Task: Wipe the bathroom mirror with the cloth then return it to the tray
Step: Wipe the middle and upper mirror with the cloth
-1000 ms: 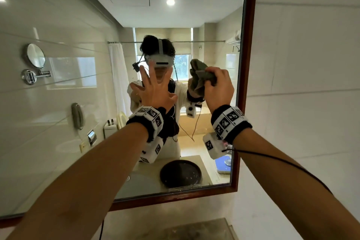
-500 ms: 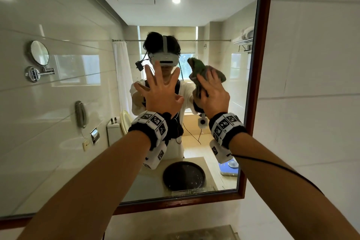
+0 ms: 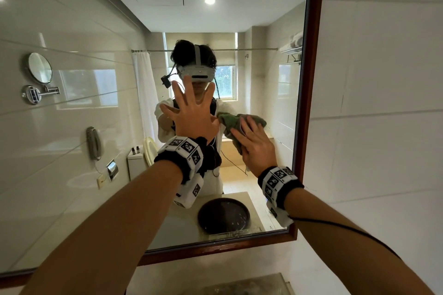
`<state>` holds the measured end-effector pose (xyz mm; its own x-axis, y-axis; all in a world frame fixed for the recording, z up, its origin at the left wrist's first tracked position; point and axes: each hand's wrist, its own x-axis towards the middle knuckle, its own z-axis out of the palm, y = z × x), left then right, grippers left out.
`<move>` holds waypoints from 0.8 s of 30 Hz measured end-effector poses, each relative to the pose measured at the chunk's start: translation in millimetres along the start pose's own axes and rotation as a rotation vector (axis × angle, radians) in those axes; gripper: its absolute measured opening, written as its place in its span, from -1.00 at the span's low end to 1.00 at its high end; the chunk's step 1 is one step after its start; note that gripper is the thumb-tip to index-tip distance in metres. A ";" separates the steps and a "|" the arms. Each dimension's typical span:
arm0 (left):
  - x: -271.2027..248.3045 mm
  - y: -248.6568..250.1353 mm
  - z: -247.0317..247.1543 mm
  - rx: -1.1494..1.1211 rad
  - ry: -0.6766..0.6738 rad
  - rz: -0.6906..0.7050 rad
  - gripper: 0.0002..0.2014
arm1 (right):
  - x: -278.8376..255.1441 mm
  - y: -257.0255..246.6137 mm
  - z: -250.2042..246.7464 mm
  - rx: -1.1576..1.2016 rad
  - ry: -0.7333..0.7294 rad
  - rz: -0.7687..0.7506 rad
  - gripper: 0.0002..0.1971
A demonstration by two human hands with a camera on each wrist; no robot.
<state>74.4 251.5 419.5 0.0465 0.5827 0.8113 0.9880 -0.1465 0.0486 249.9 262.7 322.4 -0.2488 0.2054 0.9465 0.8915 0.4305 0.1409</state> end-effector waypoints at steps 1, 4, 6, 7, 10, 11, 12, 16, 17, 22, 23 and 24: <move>0.3 0.4 -0.2 -0.006 -0.001 -0.007 -0.11 | 7.4 1.0 -1.3 -0.003 -0.004 0.001 -0.60; 6.6 2.1 -4.3 -0.039 -0.005 -0.019 -0.05 | 52.7 3.5 -11.2 -0.024 -0.033 0.071 -0.47; 13.6 2.2 -9.1 -0.036 -0.005 -0.011 0.05 | 95.8 5.1 -20.8 -0.080 -0.098 0.130 -0.31; 16.7 1.8 -11.2 -0.026 0.003 -0.006 0.09 | 117.2 5.9 -24.6 -0.115 -0.136 0.152 -0.25; 22.1 3.2 -11.8 -0.021 0.002 -0.012 0.15 | 160.0 7.5 -35.4 -0.186 -0.219 0.191 -0.18; 23.1 4.7 -10.8 -0.029 -0.002 -0.022 0.14 | 165.8 7.7 -37.2 -0.198 -0.233 0.190 -0.18; 24.1 6.6 -10.9 -0.042 -0.003 -0.033 0.11 | 168.4 7.6 -38.5 -0.205 -0.242 0.187 -0.19; 28.3 12.5 -14.5 -0.101 0.021 -0.041 0.05 | 154.7 4.4 -38.1 -0.209 -0.289 0.104 -0.22; 28.8 13.6 -16.5 -0.107 0.031 -0.037 0.04 | 146.3 3.2 -36.8 -0.200 -0.308 0.067 -0.22; 30.0 15.1 -20.6 -0.117 0.029 -0.028 0.02 | 80.3 -3.6 -18.8 -0.179 -0.341 -0.068 -0.30; 27.8 14.8 -19.0 -0.087 0.008 -0.007 0.05 | 63.3 -5.9 -15.2 -0.183 -0.355 -0.063 -0.34; 25.0 14.8 -17.4 -0.059 -0.017 0.016 0.09 | 46.7 -7.9 -12.6 -0.185 -0.370 -0.048 -0.35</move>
<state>87.7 250.0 450.6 0.0653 0.5933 0.8023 0.9766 -0.2029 0.0706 236.0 257.8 369.2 -0.3813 0.5057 0.7739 0.9200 0.2895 0.2641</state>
